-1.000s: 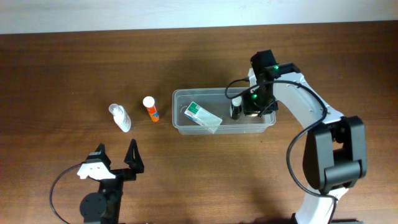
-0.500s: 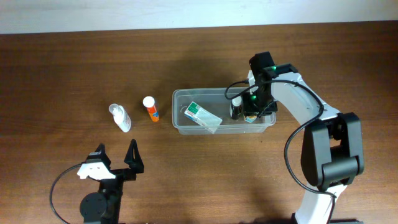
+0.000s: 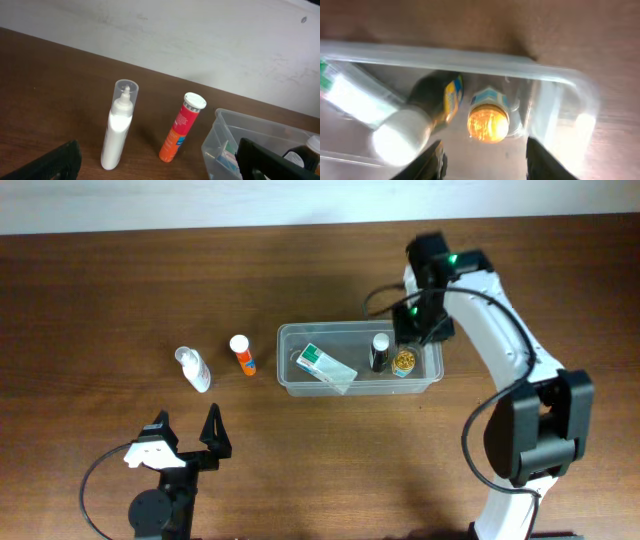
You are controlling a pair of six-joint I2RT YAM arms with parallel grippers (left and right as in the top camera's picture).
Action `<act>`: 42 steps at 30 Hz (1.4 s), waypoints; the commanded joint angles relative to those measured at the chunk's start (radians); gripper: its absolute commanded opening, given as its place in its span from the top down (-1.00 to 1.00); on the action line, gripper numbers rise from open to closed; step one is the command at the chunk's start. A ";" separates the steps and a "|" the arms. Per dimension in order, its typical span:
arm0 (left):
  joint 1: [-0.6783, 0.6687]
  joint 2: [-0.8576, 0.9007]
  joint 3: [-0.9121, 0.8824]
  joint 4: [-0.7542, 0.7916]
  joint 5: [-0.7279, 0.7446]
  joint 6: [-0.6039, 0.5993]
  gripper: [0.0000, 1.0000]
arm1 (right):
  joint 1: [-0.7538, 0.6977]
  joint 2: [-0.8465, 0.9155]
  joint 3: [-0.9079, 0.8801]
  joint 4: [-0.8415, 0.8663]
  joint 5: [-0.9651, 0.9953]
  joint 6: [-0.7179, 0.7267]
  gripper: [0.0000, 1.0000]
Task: Pack container
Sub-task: 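Carry the jar over the container and lower it beside the black bottle, then open right gripper and retract the right arm to the right edge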
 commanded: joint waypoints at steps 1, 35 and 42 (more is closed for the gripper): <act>0.005 -0.008 -0.005 -0.002 0.011 -0.010 -0.99 | -0.006 -0.002 0.157 -0.087 0.078 -0.014 0.09; 0.005 -0.008 -0.005 -0.002 0.011 -0.010 -0.99 | -0.692 -0.310 0.174 -0.372 0.217 0.041 -0.97; 0.005 -0.008 -0.005 -0.002 0.011 -0.010 -0.99 | -0.744 -0.257 0.174 -0.371 0.192 0.040 -0.97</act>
